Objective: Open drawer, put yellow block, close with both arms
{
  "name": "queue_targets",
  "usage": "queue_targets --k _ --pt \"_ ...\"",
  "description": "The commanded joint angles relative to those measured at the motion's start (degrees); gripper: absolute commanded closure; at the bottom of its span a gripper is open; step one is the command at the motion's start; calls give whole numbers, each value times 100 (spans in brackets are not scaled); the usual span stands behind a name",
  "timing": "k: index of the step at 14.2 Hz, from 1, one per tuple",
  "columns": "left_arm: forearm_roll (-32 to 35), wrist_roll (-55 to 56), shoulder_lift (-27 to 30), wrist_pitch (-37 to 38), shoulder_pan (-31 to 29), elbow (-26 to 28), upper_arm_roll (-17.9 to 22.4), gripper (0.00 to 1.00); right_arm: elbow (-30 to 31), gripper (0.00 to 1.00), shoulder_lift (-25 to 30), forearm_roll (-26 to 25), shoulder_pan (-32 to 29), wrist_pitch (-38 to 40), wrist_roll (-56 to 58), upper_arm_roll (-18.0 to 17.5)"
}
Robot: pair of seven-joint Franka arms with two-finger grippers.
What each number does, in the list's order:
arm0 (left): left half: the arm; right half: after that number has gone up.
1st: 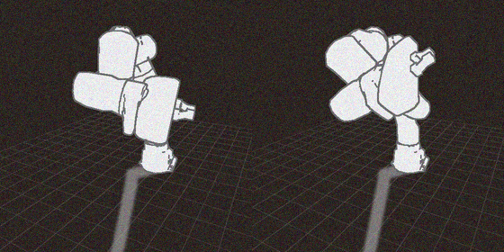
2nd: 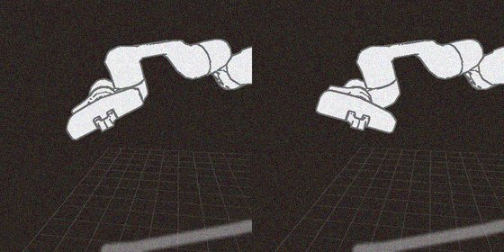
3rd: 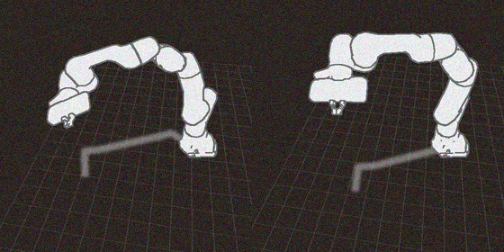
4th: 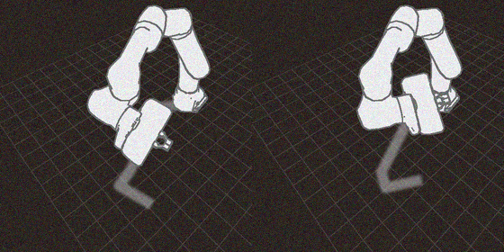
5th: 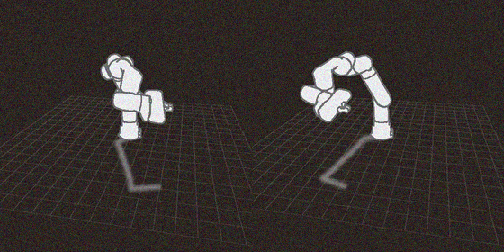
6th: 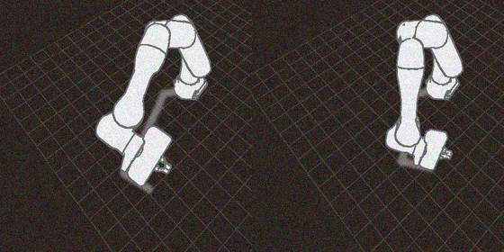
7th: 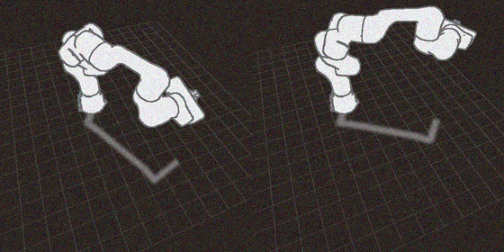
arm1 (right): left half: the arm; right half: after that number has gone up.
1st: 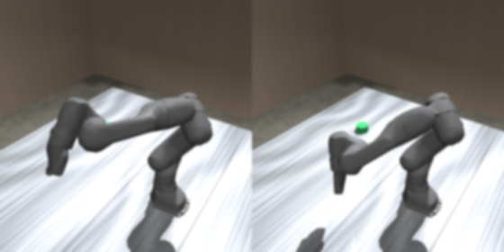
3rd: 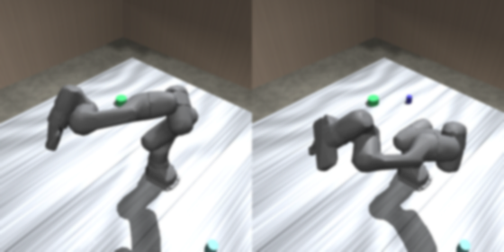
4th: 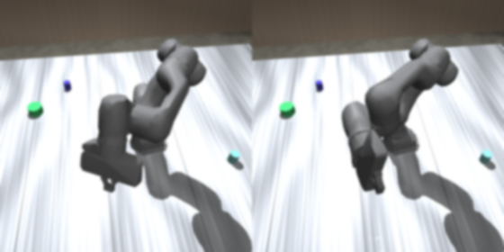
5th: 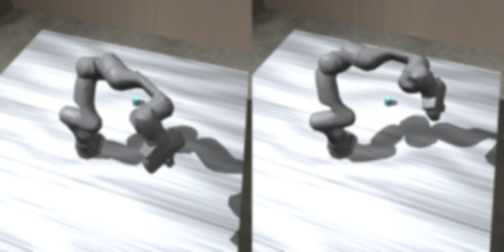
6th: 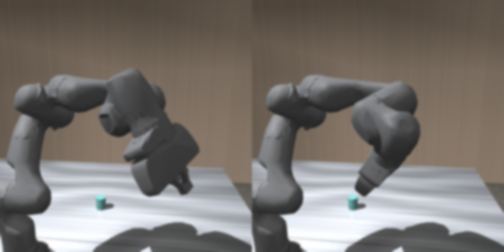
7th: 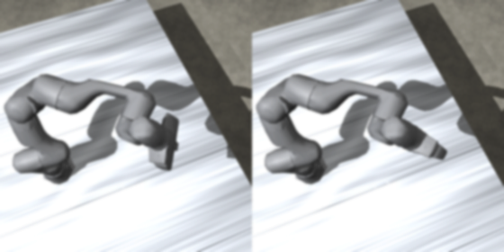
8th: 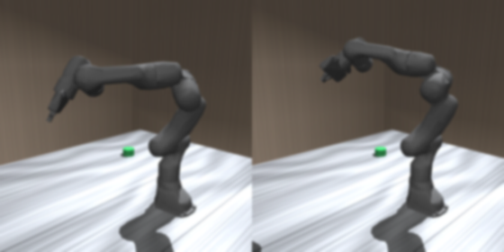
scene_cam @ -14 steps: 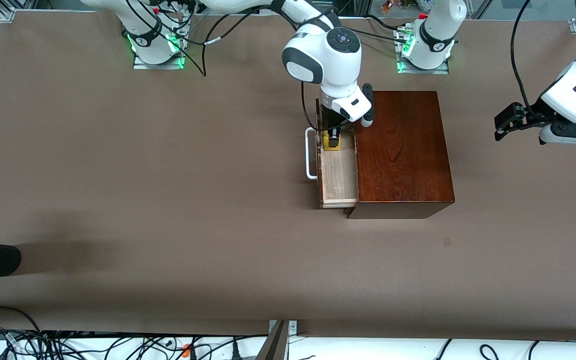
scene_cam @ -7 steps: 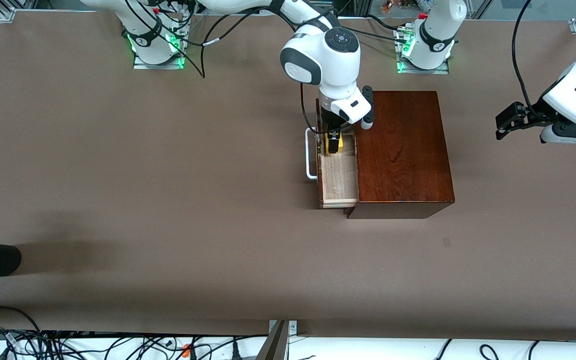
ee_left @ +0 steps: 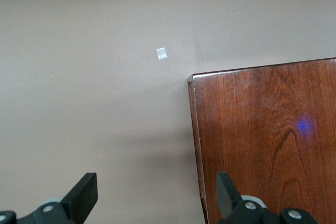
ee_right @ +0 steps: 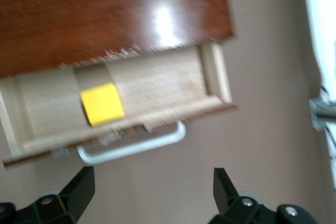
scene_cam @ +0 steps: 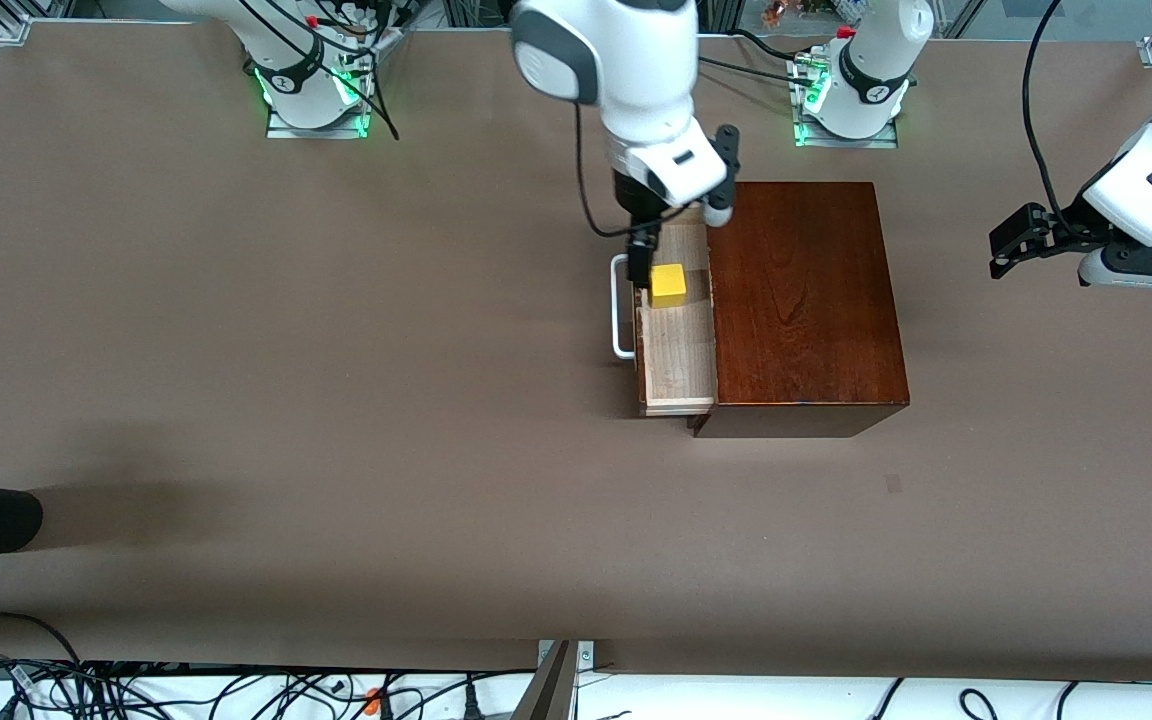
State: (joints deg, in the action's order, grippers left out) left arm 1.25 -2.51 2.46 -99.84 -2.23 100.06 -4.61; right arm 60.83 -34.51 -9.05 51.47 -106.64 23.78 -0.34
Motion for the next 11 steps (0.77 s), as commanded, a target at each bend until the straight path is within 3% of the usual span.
queue_targets --k 1,5,7,11 --pt "-161 -135 -105 184 -58 -170 -14 0 157 0 558 114 -40 677 -22 567" --pt "-187 -556 -430 648 29 -460 -57 0 157 0 1042 253 -416 1058 -31 1763" --pt "-519 -1449 -526 729 117 -470 -75 0 149 0 1200 1032 -847 1215 -31 2124" --pt "-652 -2551 -764 774 634 -478 -189 0 393 0 1656 2010 -980 2041 -75 3274"
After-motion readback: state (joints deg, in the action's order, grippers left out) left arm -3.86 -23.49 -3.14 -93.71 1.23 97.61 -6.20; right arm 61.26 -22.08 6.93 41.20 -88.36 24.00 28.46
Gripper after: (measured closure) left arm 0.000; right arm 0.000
